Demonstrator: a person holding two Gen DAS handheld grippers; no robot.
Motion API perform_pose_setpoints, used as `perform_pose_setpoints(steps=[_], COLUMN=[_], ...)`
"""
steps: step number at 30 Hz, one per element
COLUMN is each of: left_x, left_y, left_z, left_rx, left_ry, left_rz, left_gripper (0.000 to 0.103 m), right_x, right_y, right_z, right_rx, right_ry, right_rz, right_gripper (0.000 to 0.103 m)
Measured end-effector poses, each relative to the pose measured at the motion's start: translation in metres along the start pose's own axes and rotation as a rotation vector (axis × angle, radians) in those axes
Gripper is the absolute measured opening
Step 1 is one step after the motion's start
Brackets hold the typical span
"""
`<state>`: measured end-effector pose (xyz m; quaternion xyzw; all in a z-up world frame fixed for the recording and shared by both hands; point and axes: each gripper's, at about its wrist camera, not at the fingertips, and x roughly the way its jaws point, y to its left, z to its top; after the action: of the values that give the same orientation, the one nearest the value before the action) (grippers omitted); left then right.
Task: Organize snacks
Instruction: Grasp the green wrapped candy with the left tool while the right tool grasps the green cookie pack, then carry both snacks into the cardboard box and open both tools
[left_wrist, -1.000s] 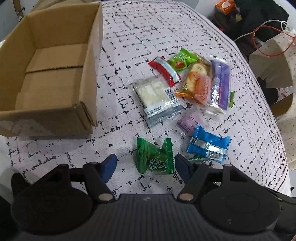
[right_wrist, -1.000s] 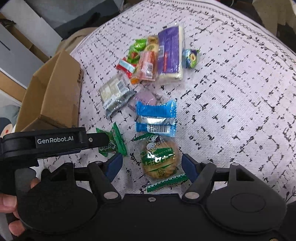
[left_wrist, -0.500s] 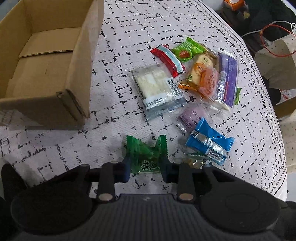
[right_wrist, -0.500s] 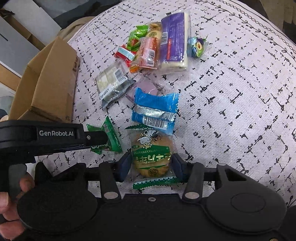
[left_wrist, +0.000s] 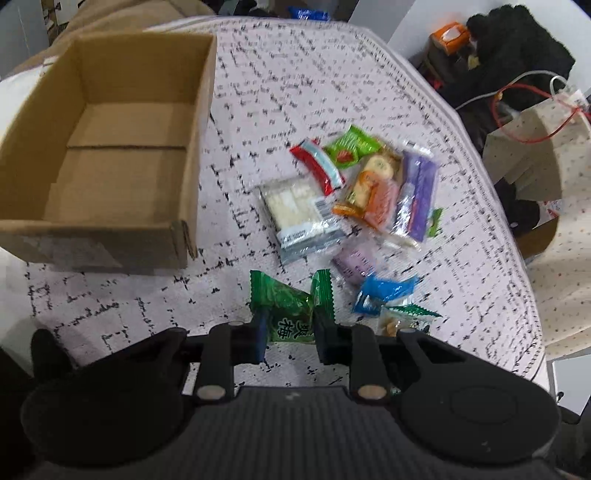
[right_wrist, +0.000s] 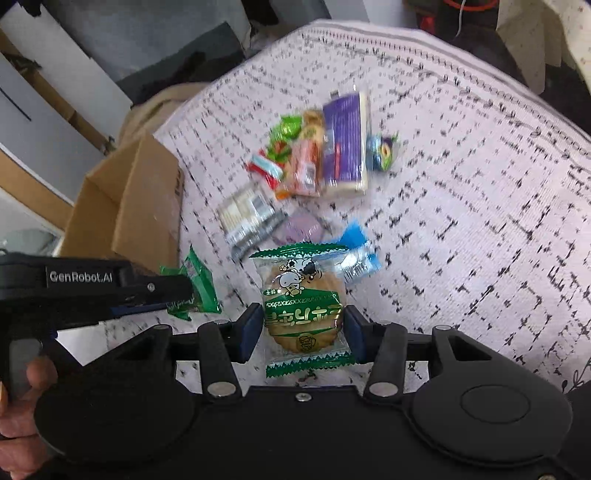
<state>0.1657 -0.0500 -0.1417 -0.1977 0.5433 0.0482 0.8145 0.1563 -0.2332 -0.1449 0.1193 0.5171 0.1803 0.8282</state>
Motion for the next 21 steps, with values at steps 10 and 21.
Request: perform_pose_setpoints(steps=[10,21], left_x=[-0.046,-0.087], left_y=[0.008,0.032], left_z=[0.001,0.011], left_rx=[0.003,-0.010], left_ry=[-0.088,-0.189], left_rz=[-0.047,-0.064], left_gripper=[0.025,0.025], right_x=[-0.032,-0.048], right_y=[0.029,0.070], right_z=[0.010,0.018], right_rx=[-0.019,-0.074], right_ry=[-0.105,-0.161], right_rz=[0.032,0.066], right_gripper=[0.047,0.047])
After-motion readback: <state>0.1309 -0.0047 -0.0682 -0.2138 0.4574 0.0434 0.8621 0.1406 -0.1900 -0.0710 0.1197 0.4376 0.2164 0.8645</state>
